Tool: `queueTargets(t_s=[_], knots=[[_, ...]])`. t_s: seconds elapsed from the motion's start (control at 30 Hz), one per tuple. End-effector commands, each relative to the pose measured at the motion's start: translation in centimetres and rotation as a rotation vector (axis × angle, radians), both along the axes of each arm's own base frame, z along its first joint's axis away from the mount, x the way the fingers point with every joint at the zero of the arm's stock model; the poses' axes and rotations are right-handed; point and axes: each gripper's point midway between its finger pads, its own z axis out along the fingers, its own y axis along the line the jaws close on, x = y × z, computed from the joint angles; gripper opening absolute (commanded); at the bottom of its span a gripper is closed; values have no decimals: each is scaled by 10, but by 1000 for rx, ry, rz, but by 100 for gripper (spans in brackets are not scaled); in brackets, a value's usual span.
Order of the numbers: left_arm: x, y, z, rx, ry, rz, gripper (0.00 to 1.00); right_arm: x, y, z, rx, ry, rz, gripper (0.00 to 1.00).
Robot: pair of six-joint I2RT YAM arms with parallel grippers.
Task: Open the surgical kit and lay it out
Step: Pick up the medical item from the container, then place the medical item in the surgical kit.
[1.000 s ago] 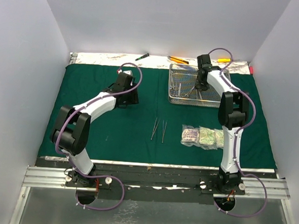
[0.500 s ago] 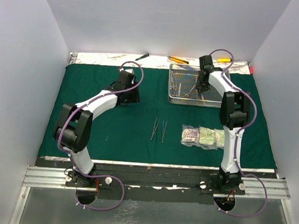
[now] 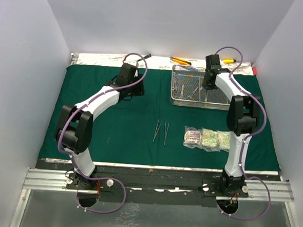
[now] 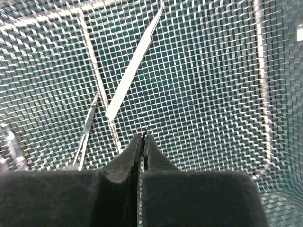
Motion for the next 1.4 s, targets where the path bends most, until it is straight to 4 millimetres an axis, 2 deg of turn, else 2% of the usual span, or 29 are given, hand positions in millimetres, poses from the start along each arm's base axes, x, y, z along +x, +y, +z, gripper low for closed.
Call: queueTargets(t_s=[0.0,0.13,0.3,0.5,0.57,0.67,0.8,0.93,1.1,1.37], knots=[[20,-21,39,-59,-81,-85,59,12,-6,87,27,-211,-54,1],[23,-36,74,-131,-132,-146,60,12,20,132,202,-301,-40,1],[4,-62,109,-252,-154,-293,62,-6,64,169,451,-362,-18,1],[-53,-103,153,-430,-155,-523,64,-55,138,212,783,-392,113,1],[-75,-116,165,-491,-152,-581,65,-72,156,221,853,-397,132,1],[-99,-128,173,-534,-166,-608,67,-93,176,237,946,-408,155,1],[-119,-137,176,-594,-164,-609,69,-114,190,245,1008,-362,157,1],[-131,-143,167,-609,-131,-593,69,-130,200,252,1050,-328,175,1],[-129,-149,163,-606,-147,-546,68,-141,206,252,1075,-294,191,1],[-120,-163,163,-633,-127,-521,47,-150,207,239,1049,-207,152,1]])
